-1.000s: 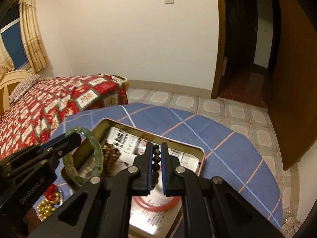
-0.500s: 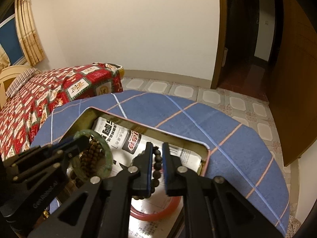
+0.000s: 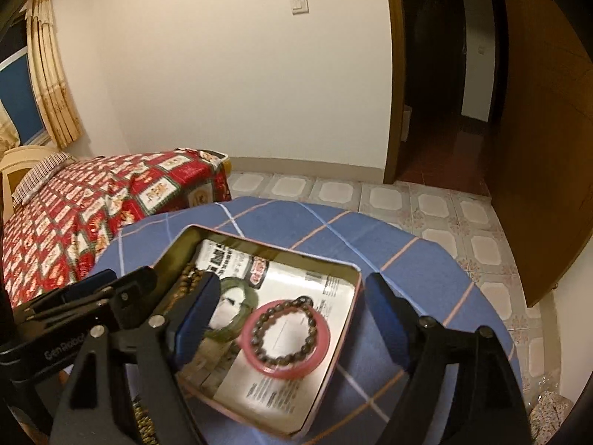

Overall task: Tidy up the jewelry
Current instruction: 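Lower both items into the tin and open both grippers, then withdraw both grippers from the tin back toward the jewelry pile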

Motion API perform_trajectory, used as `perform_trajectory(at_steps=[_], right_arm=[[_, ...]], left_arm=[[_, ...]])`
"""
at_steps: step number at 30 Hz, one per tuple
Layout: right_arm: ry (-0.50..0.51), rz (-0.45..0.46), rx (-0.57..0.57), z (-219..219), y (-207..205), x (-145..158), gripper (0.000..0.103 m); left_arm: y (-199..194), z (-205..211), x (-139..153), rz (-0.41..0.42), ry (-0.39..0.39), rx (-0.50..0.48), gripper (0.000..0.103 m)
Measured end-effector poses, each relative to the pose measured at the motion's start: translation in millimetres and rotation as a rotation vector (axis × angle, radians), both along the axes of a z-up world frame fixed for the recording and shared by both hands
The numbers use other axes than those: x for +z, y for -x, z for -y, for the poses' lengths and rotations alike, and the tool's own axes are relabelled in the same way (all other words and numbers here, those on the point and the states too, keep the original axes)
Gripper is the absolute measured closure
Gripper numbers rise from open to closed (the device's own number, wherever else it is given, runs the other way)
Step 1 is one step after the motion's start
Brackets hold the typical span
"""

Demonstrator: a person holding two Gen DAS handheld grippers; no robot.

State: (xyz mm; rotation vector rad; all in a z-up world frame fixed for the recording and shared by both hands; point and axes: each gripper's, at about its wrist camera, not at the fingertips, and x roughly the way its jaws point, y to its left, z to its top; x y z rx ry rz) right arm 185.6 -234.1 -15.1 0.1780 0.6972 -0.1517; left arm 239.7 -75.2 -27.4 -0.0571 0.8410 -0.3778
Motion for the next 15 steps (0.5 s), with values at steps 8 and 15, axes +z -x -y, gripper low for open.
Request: perform_trajectory(at_steps=[8,15], right_arm=[[-0.016,0.026,0.002,-16,24,7,0.019],[-0.017,0.039,0.008,-26,41,10,0.019]], left_arm=[[30,-16,6,0.045,-0.05,0.025,0.038],[44,-25,8,0.06,-0.073,0.035,0.038]])
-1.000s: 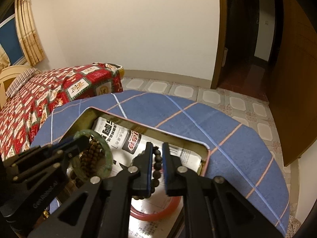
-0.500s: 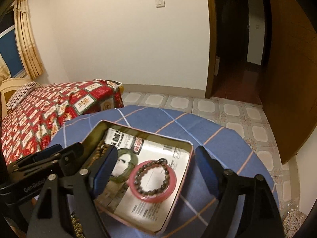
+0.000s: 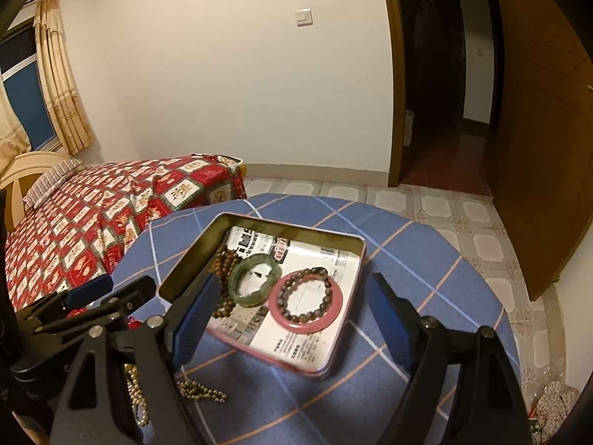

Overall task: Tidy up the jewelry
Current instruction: 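Withdraw both grippers from the tin back toward the jewelry pile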

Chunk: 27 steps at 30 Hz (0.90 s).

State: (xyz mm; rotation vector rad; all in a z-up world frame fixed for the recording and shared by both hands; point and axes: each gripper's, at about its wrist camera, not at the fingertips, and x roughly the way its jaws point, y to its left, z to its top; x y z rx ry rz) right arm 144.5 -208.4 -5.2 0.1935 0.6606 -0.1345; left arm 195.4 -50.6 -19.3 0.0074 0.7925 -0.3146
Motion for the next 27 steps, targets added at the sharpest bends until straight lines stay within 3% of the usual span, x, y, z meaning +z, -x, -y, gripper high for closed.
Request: perform_trajectory(at_steps=[27], right_arm=[[-0.05,-0.012,0.065,-33,68,-22,0.019]], left_arm=[[90,-69,2,0.049,0.003,0.02,0.038]])
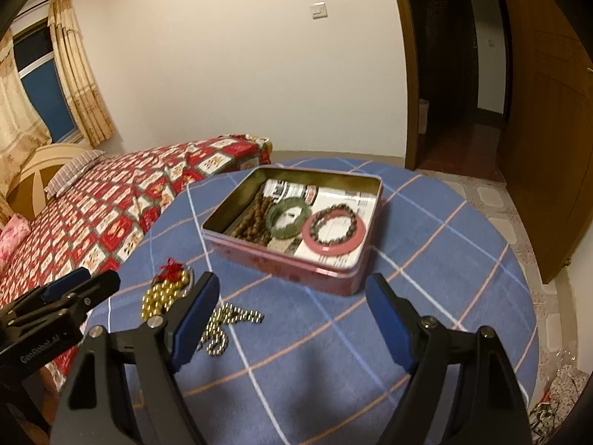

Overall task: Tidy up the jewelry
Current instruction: 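Withdraw both grippers from the tin back toward the jewelry pile, then grasp the silver wristwatch by its band with the left gripper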

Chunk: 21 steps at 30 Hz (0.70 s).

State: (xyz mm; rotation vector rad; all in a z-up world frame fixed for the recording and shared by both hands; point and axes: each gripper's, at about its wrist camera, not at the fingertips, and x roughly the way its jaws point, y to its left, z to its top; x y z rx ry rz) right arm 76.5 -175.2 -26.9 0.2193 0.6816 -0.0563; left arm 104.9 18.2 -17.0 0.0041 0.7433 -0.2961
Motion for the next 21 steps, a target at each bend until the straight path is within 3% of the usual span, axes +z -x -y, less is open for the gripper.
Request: perform_trajectory(at_steps=[4,8,21], right_arm=[[0.006,0.0,0.018,-6,10,-3,0.019],[0.01,-0.003,0.035,-13,15,-6,0.019],[0.03,-0.025,0.09,-37,29,-16,0.019]], left_arm=[[12,-13,-9,-0.01,0.004,0.013,0.038],[24,-23,-24,-0.058,0.06,0.005,0.038],[29,-4,-84,-0.208,0.032,0.02,0.038]])
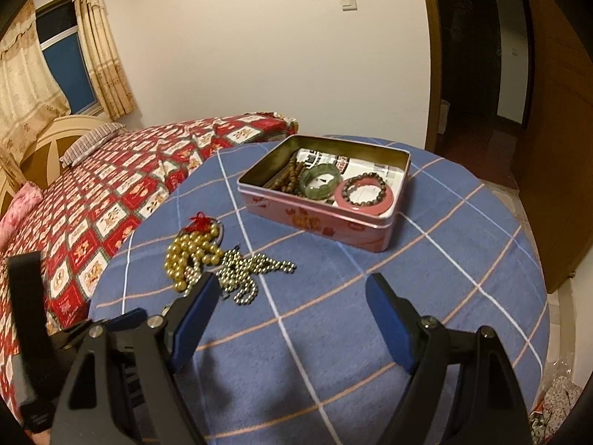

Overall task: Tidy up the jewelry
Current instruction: 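Grasp the silver wristwatch by its band with the left gripper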

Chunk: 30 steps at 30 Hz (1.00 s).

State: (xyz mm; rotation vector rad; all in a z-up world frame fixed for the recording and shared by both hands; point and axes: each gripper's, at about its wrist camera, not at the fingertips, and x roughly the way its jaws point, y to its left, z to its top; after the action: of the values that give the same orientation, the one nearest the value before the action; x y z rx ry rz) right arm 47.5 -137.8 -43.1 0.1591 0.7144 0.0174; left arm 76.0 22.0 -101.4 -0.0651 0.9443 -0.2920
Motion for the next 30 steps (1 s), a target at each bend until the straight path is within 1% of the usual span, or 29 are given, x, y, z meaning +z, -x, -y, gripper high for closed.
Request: perform_trajectory(at_steps=[2,7,8,9,10,11,12,14,17,22,30], right_arm=[[-0.005,-0.004,0.006,-1,3,-2,0.019],[-0.008,-0.015,0.005,-3,2,-7,0.019],[-0.009,-0.019,0.004,-3,1,-8,0.019],[-0.008,-0.022,0.002,-3,1,-10,0.019],[-0.005,-0.029,0.0,-3,0,-12,0.019],[-0.004,-0.038,-0.001,-3,-1,-14,0.019],[-0.007,-0.046,-0.001,-2,-3,-16,0.019],[-0.009,-0.054,-0.007,-1,-4,-20,0.019],[0.001,-0.063,-0.022,3,-5,-22,0.019],[0.012,-0.066,-0.032,6,-6,-22,0.019],[0.033,-0.077,-0.048,9,-17,-22,0.019]], left_arm=[[-2,-2,-8,-0.02,-0.011,0.02,0.038],[0,-2,-10,0.016,-0.01,0.009,0.038],[0,-2,-10,0.018,-0.007,0.007,0.04],[0,-3,-9,0.02,-0.002,0.005,0.044],[0,-3,-9,0.024,0.015,-0.006,0.056],[-1,-3,-9,0.021,0.021,-0.012,0.064],[-2,-3,-9,0.025,0.004,-0.009,0.069],[-2,-2,-9,0.032,-0.014,-0.015,0.069],[0,-3,-9,0.035,-0.006,-0.023,0.069],[3,-14,-4,0.04,0.07,-0.026,0.069],[8,-19,28,0.137,0.1,-0.047,0.069]])
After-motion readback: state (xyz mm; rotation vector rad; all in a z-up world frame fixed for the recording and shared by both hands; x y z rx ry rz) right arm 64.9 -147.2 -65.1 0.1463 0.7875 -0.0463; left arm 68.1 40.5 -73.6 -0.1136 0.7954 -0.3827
